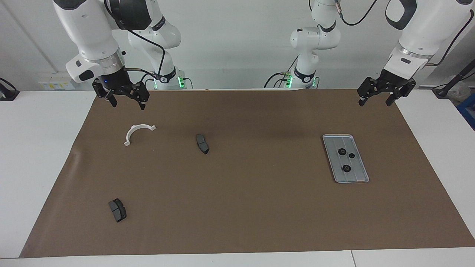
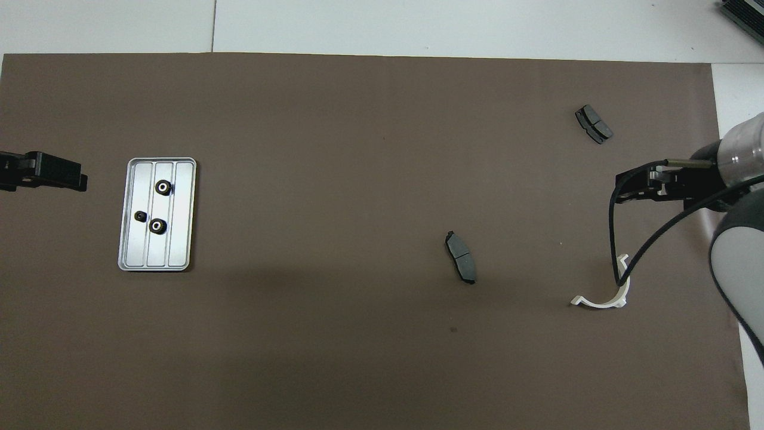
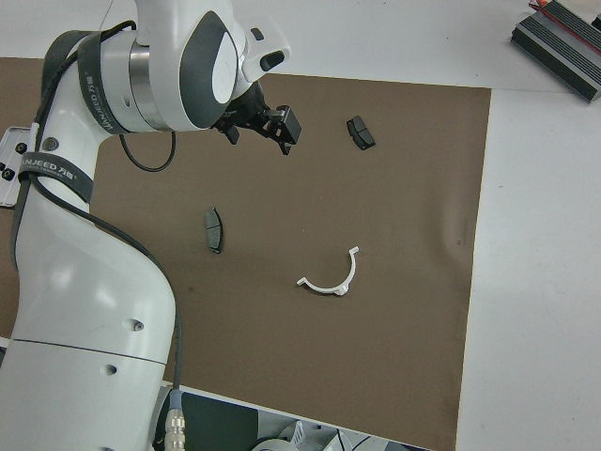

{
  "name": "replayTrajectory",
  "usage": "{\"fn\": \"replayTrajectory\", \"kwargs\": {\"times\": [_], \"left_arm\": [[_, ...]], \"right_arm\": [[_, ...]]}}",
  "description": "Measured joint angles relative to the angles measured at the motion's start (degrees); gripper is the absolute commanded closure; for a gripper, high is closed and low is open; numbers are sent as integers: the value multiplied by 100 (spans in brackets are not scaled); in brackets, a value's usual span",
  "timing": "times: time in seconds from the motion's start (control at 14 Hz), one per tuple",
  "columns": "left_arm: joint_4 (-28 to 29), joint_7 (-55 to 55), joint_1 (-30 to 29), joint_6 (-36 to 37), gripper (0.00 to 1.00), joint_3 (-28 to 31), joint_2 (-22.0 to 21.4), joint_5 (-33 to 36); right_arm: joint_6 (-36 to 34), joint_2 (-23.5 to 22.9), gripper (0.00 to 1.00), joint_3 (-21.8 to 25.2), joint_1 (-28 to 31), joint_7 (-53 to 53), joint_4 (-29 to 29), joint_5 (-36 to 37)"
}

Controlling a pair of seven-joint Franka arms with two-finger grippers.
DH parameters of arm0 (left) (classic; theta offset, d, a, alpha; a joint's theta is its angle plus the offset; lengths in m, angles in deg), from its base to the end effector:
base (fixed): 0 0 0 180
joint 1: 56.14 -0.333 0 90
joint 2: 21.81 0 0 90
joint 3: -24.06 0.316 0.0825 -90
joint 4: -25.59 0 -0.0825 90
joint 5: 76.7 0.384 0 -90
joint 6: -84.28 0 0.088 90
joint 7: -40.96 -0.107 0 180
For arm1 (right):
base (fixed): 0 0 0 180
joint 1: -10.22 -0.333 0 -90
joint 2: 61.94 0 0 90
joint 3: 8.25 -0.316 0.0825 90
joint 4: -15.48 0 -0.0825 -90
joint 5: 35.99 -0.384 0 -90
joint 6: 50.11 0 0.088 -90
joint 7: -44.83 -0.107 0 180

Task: Place bearing gear from tray to pile
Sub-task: 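Reach the left gripper down over the bearings in the metal tray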

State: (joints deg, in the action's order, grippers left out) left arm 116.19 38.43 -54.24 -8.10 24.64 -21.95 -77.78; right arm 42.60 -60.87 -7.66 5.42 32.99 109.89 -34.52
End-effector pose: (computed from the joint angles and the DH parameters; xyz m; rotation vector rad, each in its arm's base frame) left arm 0.5577 -0.0148 0.6246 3.1209 -0.1042 0.0526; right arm 0.5503 0.0378 0.6025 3.1081 -0.2051 -0.0114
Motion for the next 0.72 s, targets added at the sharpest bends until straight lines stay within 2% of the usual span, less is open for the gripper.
{"fn": "replayTrajectory", "kwargs": {"times": [0.29, 0.72], "left_arm": [[132, 0, -2, -38, 0, 20, -49, 0], [732, 0, -4, -442, 0, 49, -249, 0]], "right_arm": [[0, 0, 0, 0, 1, 0, 3, -7], [0, 0, 0, 0, 2, 0, 5, -8]]}}
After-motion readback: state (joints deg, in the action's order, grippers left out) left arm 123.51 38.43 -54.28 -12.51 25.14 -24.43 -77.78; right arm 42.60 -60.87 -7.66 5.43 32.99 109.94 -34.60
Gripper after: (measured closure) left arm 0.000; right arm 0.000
